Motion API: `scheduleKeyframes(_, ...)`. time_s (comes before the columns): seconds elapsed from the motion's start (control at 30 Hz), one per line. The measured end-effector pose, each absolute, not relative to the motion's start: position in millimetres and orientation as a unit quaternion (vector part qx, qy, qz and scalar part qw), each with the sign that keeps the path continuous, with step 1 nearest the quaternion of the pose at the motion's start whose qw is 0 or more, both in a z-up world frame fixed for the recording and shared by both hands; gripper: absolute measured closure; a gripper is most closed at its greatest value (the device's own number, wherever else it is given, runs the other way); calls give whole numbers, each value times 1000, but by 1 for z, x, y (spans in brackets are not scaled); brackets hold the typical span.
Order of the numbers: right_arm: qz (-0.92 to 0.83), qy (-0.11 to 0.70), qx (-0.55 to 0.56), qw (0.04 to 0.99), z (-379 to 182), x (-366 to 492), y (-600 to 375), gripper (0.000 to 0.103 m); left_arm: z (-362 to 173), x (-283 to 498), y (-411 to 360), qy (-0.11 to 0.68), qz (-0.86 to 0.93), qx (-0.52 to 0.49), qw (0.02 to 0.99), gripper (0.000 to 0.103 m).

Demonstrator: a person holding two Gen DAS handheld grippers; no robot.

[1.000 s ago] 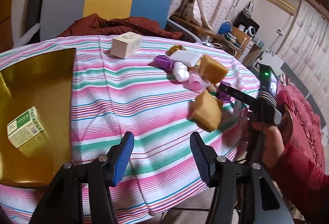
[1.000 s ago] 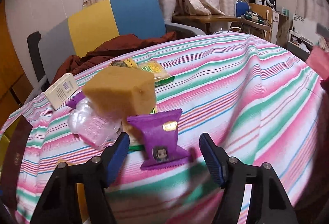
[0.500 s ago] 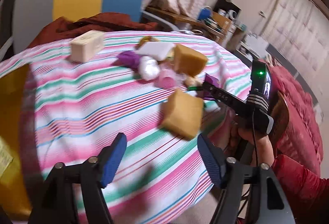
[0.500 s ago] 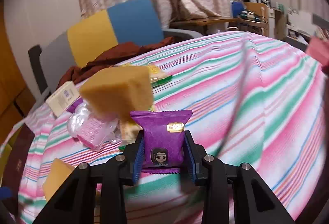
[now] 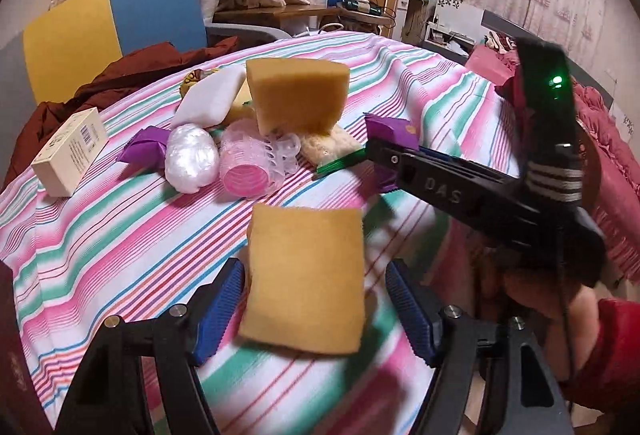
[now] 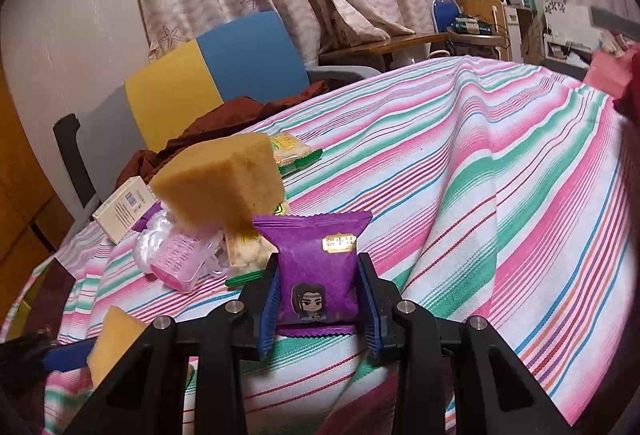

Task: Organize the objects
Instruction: 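Grasp the purple snack packet with the right gripper while the left grasps the yellow sponge, then carry the sponge and packet to the gold tray and release both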

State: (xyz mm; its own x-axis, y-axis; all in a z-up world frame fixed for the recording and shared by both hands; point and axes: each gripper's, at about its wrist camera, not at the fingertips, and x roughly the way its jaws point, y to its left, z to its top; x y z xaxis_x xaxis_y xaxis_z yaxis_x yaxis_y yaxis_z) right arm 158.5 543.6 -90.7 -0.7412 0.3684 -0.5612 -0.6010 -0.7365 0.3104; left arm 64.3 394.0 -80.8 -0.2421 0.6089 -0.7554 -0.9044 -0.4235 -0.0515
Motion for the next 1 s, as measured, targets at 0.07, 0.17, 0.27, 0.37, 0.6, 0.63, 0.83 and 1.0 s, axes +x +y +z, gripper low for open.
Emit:
scheduleKeyframes(0.07, 901, 245, -238, 268, -92, 159, 544, 67, -86, 61, 395, 201, 762, -363, 496, 29)
scheduleKeyframes(0.17, 901, 246, -237, 267, -92, 160, 545, 67, -94, 59, 392, 201, 770, -350, 494, 32)
scheduleKeyframes(0.27, 901, 248, -236, 264, -94, 160, 547, 67, -97, 59, 387, 191, 775, -337, 499, 33)
scheduleKeyframes(0.37, 902, 246, -237, 265, -94, 159, 546, 67, -97, 56, 384, 178, 775, -340, 503, 34)
scheduleKeyframes(0.6, 895, 241, -254, 276, -88, 156, 541, 67, -97, 50, 371, 141, 776, -344, 509, 43)
scheduleKeyframes(0.63, 895, 248, -254, 270, -87, 157, 540, 67, -98, 48, 369, 130, 777, -347, 510, 44)
scheduleKeyframes(0.83, 896, 251, -268, 250, -71, 157, 524, 67, -98, 45, 360, 104, 776, -351, 515, 46)
scheduleKeyframes(1.0, 905, 232, -271, 234, -52, 157, 505, 67, -98, 54, 350, 112, 781, -340, 513, 46)
